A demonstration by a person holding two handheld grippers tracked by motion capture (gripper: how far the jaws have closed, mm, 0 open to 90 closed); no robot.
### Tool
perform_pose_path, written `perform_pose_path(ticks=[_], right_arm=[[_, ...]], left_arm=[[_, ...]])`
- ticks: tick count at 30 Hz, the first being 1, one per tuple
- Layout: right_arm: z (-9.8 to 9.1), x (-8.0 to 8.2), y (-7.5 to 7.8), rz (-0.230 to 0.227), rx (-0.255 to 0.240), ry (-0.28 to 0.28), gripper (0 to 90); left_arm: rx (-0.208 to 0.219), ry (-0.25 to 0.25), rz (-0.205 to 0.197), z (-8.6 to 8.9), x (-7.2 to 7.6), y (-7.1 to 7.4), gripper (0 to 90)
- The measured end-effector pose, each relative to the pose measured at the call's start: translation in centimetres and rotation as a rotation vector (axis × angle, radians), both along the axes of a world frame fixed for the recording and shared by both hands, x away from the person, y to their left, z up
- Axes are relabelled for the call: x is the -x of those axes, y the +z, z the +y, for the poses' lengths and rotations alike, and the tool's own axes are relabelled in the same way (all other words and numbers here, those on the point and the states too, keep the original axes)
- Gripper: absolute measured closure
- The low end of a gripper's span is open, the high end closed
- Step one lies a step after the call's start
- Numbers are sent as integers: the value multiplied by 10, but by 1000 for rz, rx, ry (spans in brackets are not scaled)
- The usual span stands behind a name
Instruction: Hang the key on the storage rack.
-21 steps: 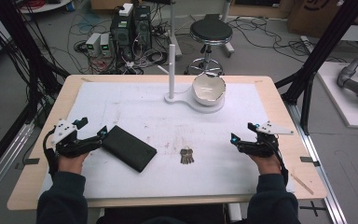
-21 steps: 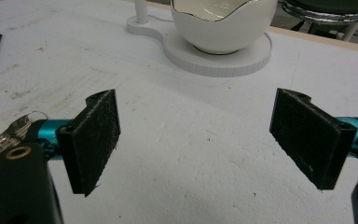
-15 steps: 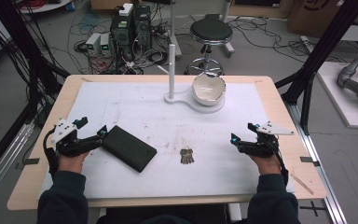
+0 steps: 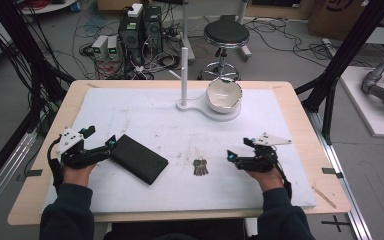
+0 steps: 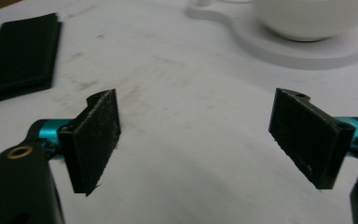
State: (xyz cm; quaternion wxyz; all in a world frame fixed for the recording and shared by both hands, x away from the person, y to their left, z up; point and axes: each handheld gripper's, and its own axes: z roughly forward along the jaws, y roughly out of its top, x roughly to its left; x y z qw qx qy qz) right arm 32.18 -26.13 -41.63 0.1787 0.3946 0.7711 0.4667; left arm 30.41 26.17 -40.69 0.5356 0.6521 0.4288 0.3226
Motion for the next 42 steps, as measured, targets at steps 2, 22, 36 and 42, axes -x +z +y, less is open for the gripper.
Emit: perform_pose_path(ticks=[2,22,36,42], right_arm=[[18,4,-1,12,2,58,251],[93,7,-33,184,190,164,481],[83,1,-32,229,101,171,893],[90,3,-29,195,98,203,900]], left_arm=[[-3,-1,0,0,1,0,168],[-12,8,16,2,1,-3,170],[-14,6,18,1,1,-4,171],[-8,15,18,3,1,-4,171]])
